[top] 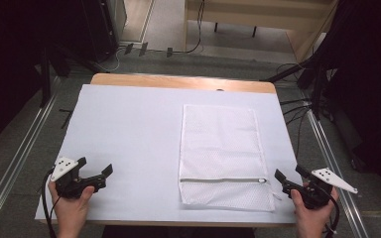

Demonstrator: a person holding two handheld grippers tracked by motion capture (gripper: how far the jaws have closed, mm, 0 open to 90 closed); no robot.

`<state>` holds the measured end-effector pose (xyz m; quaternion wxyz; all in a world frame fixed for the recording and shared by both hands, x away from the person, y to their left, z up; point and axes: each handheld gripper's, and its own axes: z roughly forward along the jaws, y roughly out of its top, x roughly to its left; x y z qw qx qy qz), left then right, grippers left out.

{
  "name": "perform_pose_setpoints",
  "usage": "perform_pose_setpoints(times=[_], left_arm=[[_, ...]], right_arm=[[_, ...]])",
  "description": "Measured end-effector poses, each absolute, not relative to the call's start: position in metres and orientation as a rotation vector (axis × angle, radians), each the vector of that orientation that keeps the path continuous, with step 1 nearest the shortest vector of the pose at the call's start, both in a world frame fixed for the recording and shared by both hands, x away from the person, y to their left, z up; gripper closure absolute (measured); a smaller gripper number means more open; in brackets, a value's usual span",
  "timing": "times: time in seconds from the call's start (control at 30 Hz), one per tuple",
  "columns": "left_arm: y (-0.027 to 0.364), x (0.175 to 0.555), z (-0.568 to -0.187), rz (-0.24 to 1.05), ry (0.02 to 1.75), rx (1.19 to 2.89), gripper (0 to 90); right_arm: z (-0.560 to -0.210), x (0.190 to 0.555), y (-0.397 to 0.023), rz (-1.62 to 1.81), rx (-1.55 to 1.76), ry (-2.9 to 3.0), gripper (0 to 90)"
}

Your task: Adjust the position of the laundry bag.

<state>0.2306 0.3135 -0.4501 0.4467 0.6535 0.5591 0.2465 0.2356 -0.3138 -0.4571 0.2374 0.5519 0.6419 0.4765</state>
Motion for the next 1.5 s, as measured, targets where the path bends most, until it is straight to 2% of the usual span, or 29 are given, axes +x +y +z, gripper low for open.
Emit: perform_pose_setpoints(times=[0.2,0.4,0.47,0.53,0.57,0.63,0.87,0.93,1.0,1.2,1.33,1.5], left_arm=[[0.305,0.233,-0.452,0.605,1.368,1.659,1.4],[0.288,0.235,-0.453,0.582,1.337,1.71,12.2],[0.28,0.236,-0.453,0.563,1.317,1.711,14.7],[0.269,0.241,-0.457,0.493,1.301,1.695,15.7],[0.265,0.243,-0.458,0.48,1.305,1.698,20.6],[0.252,0.248,-0.46,0.465,1.326,1.708,24.3],[0.2,0.27,-0.451,0.397,1.376,1.744,43.1],[0.182,0.279,-0.447,0.381,1.368,1.782,45.2],[0.168,0.284,-0.444,0.388,1.365,1.821,49.1],[0.133,0.304,-0.446,0.321,1.38,1.914,51.1],[0.123,0.314,-0.449,0.252,1.463,1.862,55.9],[0.106,0.323,-0.455,0.252,1.486,1.924,57.0]], right_arm=[[-0.456,0.233,-0.313,1.267,1.493,1.77,14.2],[-0.456,0.233,-0.315,1.261,1.49,1.774,14.7],[-0.455,0.233,-0.311,1.228,1.505,1.76,19.4],[-0.455,0.233,-0.31,1.208,1.506,1.752,20.1],[-0.454,0.234,-0.31,1.197,1.51,1.747,23.4],[-0.455,0.234,-0.31,1.186,1.518,1.74,26.4],[-0.454,0.232,-0.307,1.192,1.499,1.737,32.9],[-0.453,0.233,-0.306,1.193,1.503,1.709,39.1],[-0.452,0.234,-0.306,1.174,1.524,1.69,39.3],[-0.451,0.235,-0.306,1.154,1.529,1.668,41.9],[-0.451,0.234,-0.307,1.164,1.529,1.659,43.4],[-0.451,0.235,-0.307,1.153,1.538,1.648,43.1]])
